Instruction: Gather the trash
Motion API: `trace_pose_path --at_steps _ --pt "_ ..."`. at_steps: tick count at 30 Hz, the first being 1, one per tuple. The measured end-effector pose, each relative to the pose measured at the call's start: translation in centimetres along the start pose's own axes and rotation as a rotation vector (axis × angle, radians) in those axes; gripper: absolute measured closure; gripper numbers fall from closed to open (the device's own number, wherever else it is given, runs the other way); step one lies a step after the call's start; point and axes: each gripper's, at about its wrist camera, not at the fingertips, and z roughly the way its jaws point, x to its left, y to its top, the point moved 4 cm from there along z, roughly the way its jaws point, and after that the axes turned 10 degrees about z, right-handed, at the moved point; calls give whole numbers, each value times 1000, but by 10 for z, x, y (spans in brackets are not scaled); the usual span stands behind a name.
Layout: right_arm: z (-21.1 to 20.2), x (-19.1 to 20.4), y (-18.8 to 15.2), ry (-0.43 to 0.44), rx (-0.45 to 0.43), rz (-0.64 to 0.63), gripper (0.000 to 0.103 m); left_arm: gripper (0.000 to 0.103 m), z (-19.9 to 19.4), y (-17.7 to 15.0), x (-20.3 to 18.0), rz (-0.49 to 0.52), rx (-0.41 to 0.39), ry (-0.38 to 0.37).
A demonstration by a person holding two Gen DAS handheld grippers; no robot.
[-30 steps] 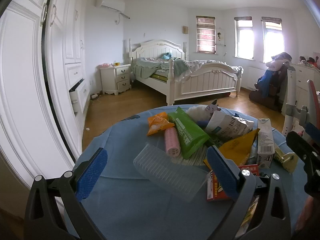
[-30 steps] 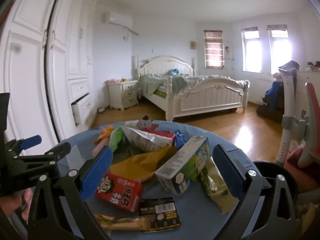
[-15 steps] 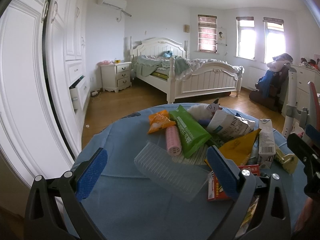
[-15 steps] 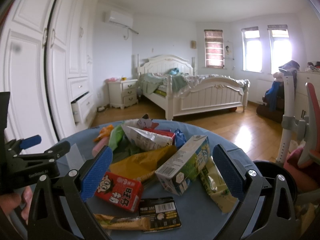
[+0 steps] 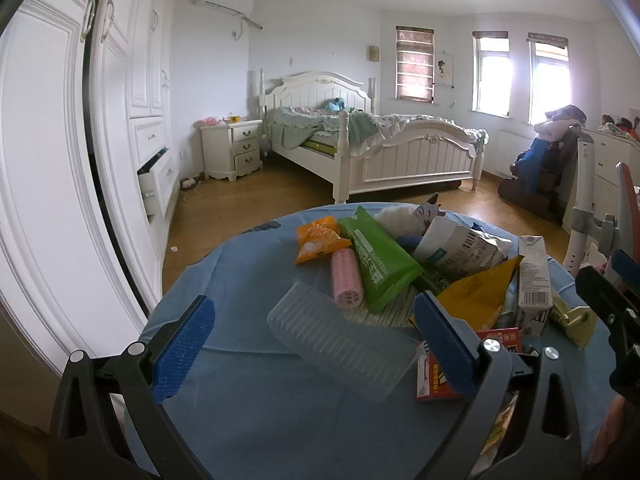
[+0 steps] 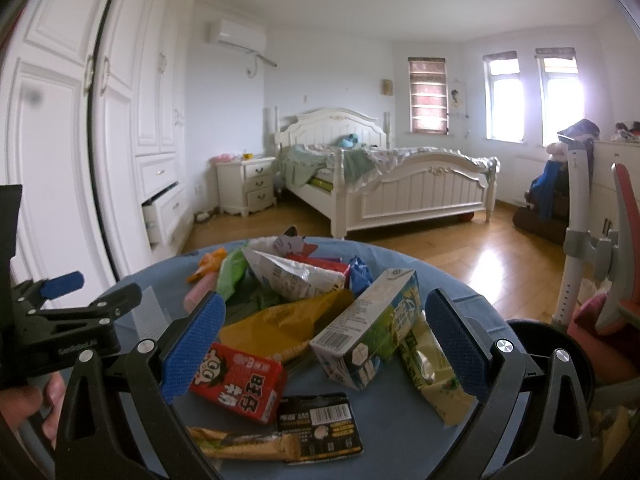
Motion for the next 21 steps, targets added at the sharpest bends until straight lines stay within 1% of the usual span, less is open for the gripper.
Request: trace_pose_path --at_steps 20,21 --pt "-3 1 3 0 4 3 4 5 0 1 1 0 -5 0" --pt "-4 1 4 4 9 6 4 5 1 1 3 -7 0 -8"
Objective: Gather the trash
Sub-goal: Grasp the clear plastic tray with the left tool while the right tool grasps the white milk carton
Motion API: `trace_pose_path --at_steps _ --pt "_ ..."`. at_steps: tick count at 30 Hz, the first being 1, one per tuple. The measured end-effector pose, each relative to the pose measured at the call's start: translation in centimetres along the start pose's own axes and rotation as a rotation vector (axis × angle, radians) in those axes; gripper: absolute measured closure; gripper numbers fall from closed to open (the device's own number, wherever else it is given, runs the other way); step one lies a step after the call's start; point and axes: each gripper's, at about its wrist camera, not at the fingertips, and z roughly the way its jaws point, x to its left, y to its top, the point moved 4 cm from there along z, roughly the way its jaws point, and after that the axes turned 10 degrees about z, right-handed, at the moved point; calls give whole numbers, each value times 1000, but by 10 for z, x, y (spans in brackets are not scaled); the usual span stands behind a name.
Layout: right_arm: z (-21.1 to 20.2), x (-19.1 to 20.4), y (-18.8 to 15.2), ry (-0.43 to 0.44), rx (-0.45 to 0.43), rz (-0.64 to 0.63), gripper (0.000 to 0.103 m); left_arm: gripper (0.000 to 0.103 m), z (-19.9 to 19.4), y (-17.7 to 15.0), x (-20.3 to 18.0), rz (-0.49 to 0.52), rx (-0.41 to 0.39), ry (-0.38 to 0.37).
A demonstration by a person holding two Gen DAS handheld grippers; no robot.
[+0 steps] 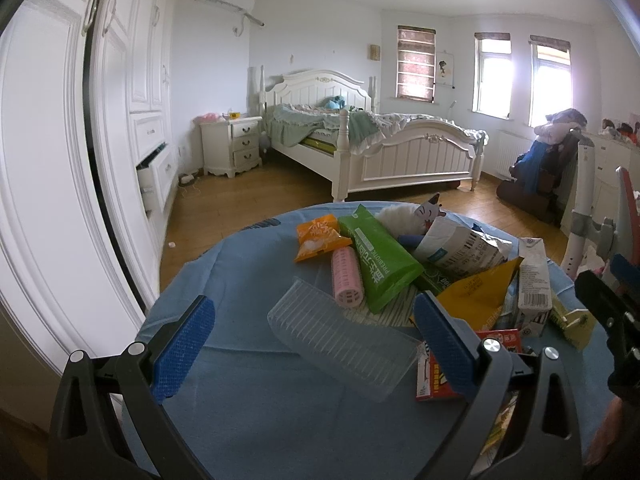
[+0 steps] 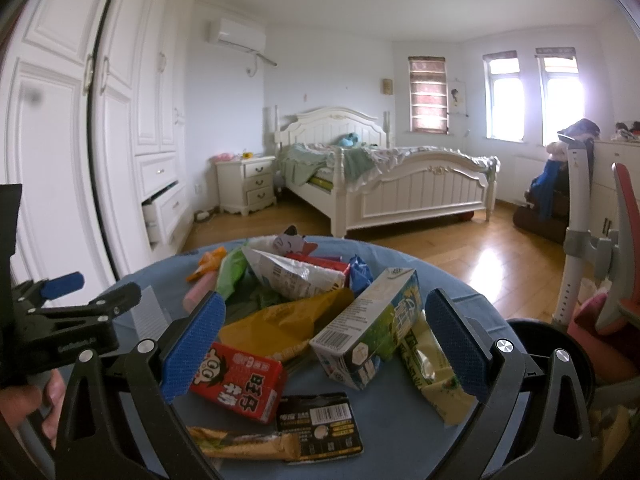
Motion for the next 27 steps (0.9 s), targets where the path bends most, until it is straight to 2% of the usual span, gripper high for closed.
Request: trace_pose_path --at_steps 3,6,8,10,11,12,13,15,16,20,21,22,25,27 --pt "13 -7 -7 48 45 20 4 5 12 -6 14 -64 76 -54" --pt "39 -28 -11 84 176 74 4 5 26 -16 28 -159 177 -162" --pt "49 -46 -9 122 250 170 4 5 36 -24 32 -223 261 -221" --pt "56 -56 -3 155 250 251 5 5 43 -28 30 -243 299 -250" --pt "61 -64 2 168 268 291 5 5 45 -31 32 -243 356 -255" --pt "64 -70 7 189 284 339 6 5 50 -31 30 -259 373 -273" --pt "70 -74 12 180 320 361 9 5 55 -34 32 -249 446 -268" --pt "85 -82 23 167 375 405 14 5 69 -37 33 -242 532 -252" --pt "96 -85 25 134 430 401 18 5 72 -36 31 -254 534 -263" --pt "140 -88 24 67 543 411 27 5 82 -27 19 -287 542 -302" --pt "149 -89 19 29 578 401 35 5 84 -26 15 -276 554 -290" --pt "156 -91 14 -1 608 389 39 5 88 -29 15 -260 573 -274" --pt "166 -90 0 -25 661 369 41 8 101 -42 18 -238 662 -234" --pt "164 -83 -1 -28 658 312 41 16 101 -41 22 -226 651 -208"
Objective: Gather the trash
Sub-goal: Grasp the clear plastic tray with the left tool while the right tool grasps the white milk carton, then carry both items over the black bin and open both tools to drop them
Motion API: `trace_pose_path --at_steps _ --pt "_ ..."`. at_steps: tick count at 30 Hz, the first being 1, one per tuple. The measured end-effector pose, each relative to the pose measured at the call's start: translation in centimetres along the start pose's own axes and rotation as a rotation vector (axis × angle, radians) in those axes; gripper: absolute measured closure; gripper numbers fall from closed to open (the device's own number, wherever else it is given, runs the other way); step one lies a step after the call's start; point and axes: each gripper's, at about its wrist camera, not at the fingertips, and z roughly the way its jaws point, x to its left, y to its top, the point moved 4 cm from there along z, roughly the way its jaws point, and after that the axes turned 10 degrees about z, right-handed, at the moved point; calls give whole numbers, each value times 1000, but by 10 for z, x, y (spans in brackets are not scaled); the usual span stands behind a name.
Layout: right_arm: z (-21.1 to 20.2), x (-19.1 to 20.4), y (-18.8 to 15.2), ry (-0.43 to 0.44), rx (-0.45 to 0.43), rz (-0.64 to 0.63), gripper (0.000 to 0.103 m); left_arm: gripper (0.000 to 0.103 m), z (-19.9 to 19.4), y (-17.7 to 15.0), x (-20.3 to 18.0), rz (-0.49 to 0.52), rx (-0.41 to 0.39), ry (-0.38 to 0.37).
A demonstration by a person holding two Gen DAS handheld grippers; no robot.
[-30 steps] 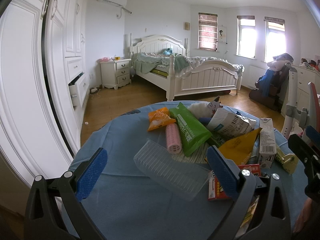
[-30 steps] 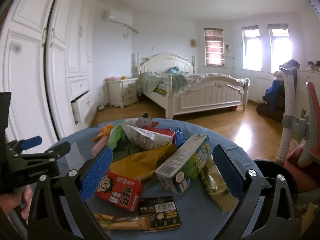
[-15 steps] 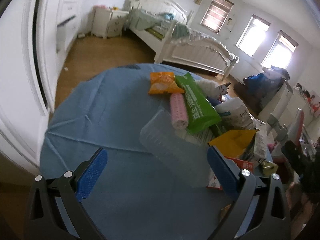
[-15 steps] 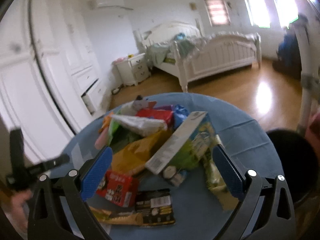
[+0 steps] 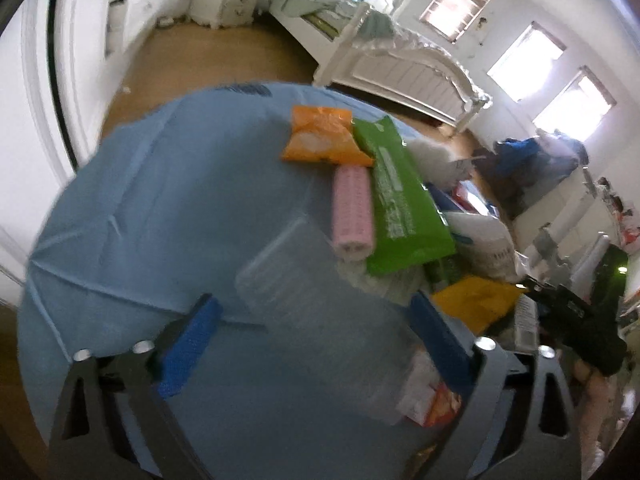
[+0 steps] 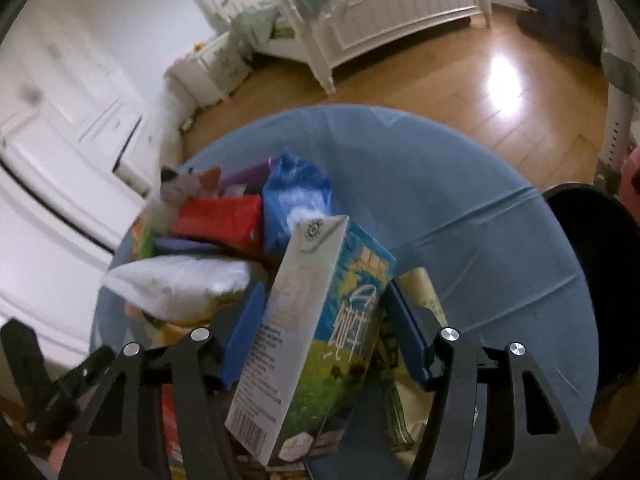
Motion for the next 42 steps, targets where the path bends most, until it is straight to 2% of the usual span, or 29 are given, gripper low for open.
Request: trace_pose_path --at_steps 1,4,7,9,10,11,12,16,19,21,24,26,28,32,35,38,41,42 --pt "-1 4 -3 -16 -4 -30 42 24 0 2 4 -13 -12 -9" --pt "-3 9 -10 -36 2 -69 45 33 -4 4 13 -38 -16 -35" --pt "-5 12 -19 -48 30 -100 43 34 -9 2 20 -75 -26 -84" --pt "6 16 -25 -71 64 -135 43 33 -11 3 20 -74 -31 -90" --pt "8 18 -28 -65 71 -144 49 32 -11 3 19 -66 -37 -88" --pt "8 19 -31 -47 65 -144 56 33 -11 2 18 -64 -42 -88" --pt "5 20 -35 -6 53 -127 59 35 -12 2 18 -62 -54 -98" --pt "-32 22 -36 131 -55 -98 60 46 -32 -4 16 -30 -122 -118" --pt "-64 18 -36 207 -123 -93 60 47 -59 -1 1 19 -187 -128" --pt "-83 9 -39 238 -163 -82 60 48 -77 3 -19 65 -223 -149" --pt "-106 -8 -46 238 -227 -66 60 48 -92 13 -53 126 -245 -208" --pt "-130 -35 -50 214 -296 -36 60 49 -96 22 -94 192 -248 -270" --pt "-151 -68 -55 176 -359 9 60 49 -93 30 -134 264 -248 -330" --pt "-182 -129 -62 37 -457 54 60 49 -59 44 -218 353 -180 -503" --pt "-187 -183 -62 -75 -473 103 59 49 -20 52 -276 426 -137 -586" --pt "-179 -228 -61 -156 -464 138 59 50 -2 57 -324 461 -116 -667" --pt "-160 -260 -58 -187 -423 153 59 50 28 68 -356 480 -81 -702" --pt "-153 -269 -57 -188 -414 153 59 50 18 64 -362 481 -91 -709"
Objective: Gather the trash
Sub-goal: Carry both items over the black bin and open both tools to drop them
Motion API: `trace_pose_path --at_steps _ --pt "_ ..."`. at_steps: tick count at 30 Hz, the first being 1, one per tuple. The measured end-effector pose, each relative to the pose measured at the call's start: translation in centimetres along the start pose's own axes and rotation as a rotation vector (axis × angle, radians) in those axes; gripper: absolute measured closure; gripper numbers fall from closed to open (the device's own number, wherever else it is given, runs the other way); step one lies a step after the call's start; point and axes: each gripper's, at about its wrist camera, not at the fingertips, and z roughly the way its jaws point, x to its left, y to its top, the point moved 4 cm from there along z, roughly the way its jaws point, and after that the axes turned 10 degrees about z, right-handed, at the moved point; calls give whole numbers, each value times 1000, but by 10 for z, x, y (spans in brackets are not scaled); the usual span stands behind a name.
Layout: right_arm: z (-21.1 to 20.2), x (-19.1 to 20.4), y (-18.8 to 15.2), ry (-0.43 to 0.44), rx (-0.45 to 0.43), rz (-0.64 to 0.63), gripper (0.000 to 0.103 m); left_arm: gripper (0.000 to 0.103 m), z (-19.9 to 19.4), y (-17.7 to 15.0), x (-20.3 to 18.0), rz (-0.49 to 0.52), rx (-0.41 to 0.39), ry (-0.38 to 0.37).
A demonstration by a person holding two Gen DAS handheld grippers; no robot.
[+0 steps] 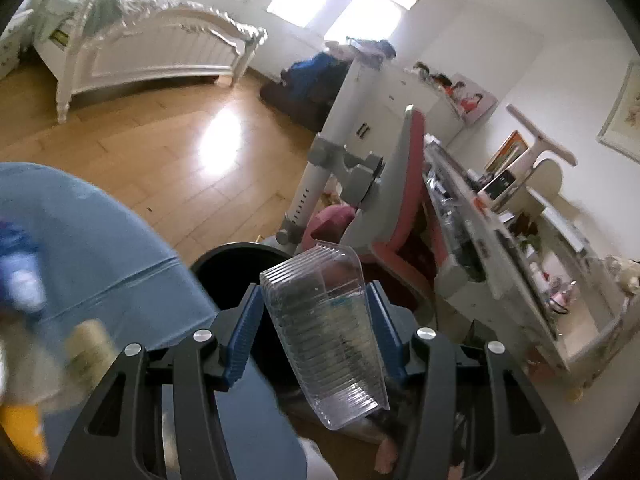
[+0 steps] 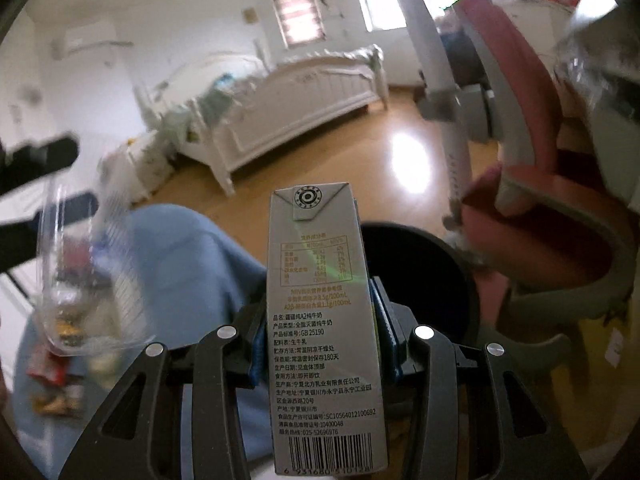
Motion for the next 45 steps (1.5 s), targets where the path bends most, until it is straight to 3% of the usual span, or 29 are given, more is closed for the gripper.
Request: trace_pose_path --at_steps 8,19,45 --pt "56 -28 -8 7 58 25 59 51 50 20 11 -23 84 59" --pt "98 -31 -18 -2 116 89 59 51 117 24 18 -26 215 99" --pt "135 -47 -33 11 181 180 59 48 125 20 6 78 297 88"
